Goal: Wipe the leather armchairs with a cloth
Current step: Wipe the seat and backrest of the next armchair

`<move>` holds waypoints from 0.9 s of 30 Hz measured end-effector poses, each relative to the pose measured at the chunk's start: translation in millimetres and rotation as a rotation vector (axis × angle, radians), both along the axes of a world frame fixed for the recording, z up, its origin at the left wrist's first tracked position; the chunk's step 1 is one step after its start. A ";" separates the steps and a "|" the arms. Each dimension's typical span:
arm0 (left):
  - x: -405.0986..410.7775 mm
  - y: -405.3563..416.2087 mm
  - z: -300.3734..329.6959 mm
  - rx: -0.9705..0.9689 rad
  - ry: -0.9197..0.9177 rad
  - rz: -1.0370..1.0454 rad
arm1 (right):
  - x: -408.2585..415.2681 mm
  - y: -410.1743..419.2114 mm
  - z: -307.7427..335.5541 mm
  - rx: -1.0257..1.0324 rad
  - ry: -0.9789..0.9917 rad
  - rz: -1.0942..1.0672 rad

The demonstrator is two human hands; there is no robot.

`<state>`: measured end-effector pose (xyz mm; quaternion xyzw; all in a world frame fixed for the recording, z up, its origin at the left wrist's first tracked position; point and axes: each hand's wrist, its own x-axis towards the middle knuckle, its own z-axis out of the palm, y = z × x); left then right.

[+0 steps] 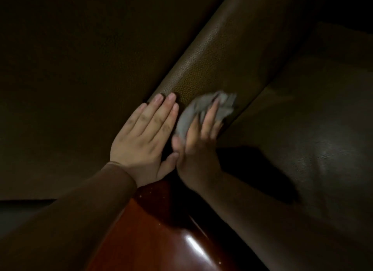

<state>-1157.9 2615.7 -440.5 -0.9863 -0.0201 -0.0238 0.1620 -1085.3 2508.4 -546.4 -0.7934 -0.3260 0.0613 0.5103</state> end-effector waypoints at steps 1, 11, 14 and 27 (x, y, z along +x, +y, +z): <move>-3.7 1.4 0.1 -0.006 -0.006 0.005 | -18.9 -9.3 -13.0 -0.008 -0.125 0.083; -6.5 0.5 -0.8 -0.013 -0.003 0.019 | -5.5 -7.8 -44.0 -0.046 0.449 -0.141; -8.6 1.9 1.7 -0.014 -0.007 0.030 | -45.5 -23.0 -55.7 -0.168 0.404 -0.228; -10.3 5.6 -2.2 0.014 -0.008 0.045 | -20.5 -18.2 -13.9 -0.200 0.094 0.125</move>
